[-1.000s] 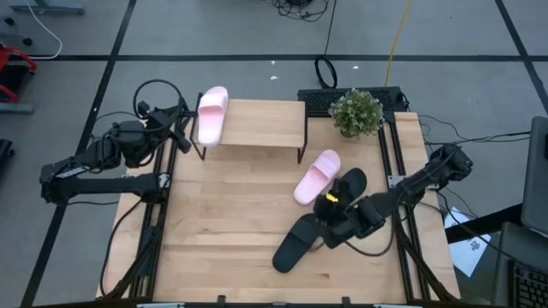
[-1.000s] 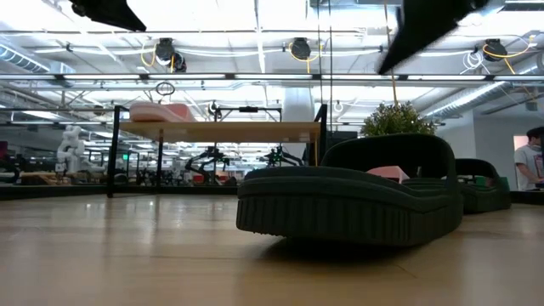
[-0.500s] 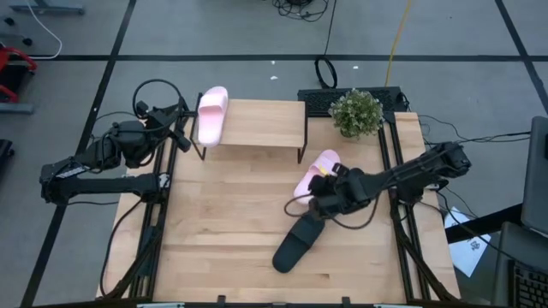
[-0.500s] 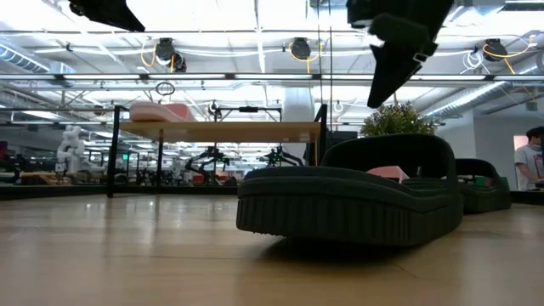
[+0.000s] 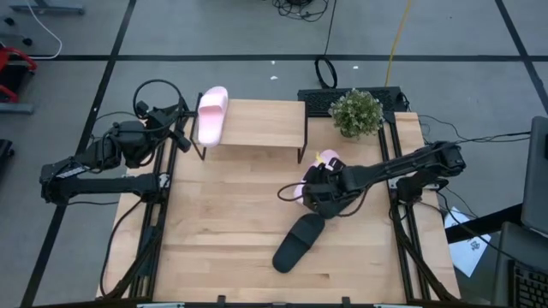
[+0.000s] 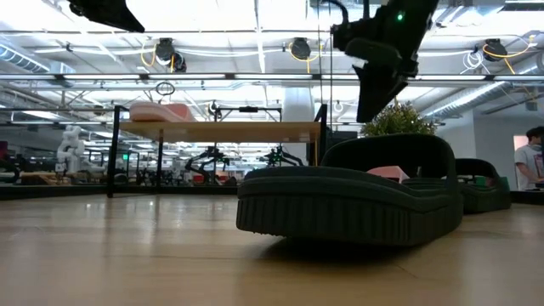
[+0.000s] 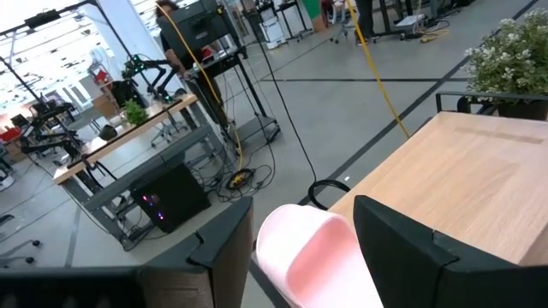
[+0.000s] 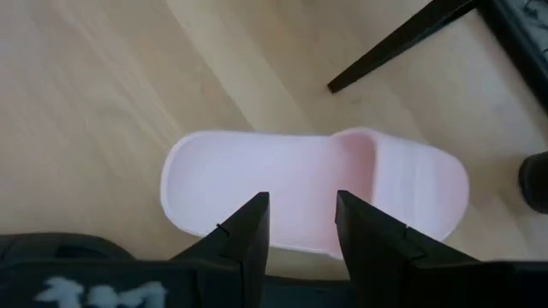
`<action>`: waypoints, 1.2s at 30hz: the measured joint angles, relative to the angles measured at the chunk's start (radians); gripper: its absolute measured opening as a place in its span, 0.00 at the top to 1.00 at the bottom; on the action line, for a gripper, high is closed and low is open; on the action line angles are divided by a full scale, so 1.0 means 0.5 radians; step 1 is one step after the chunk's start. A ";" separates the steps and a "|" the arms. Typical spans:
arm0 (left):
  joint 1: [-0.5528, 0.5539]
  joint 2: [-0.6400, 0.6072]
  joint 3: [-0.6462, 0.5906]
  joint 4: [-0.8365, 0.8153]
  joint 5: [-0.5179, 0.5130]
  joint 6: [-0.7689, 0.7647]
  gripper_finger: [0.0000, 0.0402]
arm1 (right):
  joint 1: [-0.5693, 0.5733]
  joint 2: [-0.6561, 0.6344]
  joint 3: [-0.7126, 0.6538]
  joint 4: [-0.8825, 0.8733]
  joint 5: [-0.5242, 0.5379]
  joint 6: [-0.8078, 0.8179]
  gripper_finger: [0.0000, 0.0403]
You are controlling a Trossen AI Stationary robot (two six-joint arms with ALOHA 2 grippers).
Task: Pick and place slides into the shelf
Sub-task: Put the pink slipper on the shelf
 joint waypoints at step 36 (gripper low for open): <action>0.000 0.000 -0.001 0.000 -0.001 -0.020 0.48 | -0.231 0.205 -0.001 -0.255 -0.041 -0.009 0.68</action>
